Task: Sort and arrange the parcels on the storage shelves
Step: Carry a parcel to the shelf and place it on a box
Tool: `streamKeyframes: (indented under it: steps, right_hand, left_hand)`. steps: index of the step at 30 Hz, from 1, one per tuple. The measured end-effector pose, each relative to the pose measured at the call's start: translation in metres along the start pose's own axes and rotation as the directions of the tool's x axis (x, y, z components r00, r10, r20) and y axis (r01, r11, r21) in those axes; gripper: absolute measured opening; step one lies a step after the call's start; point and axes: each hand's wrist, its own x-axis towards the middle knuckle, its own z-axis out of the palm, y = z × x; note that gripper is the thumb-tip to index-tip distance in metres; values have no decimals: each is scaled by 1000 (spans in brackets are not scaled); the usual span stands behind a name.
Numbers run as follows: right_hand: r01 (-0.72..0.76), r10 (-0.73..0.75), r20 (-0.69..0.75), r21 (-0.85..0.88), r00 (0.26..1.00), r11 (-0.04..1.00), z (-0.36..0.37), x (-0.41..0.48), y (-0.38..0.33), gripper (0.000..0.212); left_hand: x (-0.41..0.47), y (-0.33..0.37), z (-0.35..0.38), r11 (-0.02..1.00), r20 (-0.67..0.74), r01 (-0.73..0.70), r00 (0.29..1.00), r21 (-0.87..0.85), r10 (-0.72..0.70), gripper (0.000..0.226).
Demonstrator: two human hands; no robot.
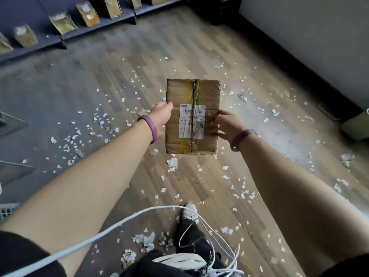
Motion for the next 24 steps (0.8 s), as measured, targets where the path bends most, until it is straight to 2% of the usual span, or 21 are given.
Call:
streamKeyframes:
  steps: [5,13,24]
  right_hand:
    - [12,-12,27,-1,1000,1000,-19,66,-80,39]
    - [27,-28,-25,-32,999,999,-34,169,-179,38]
    - [110,-109,-26,26,994,994,-7,357,-374,46]
  left_hand:
    - [65,83,8,1000,-20,1,1000,-18,-1,49]
    - [172,189,14,999,29,-18,999,-41,20,48]
    - [353,388,-28,985,5,-125,992,-116,127,46]
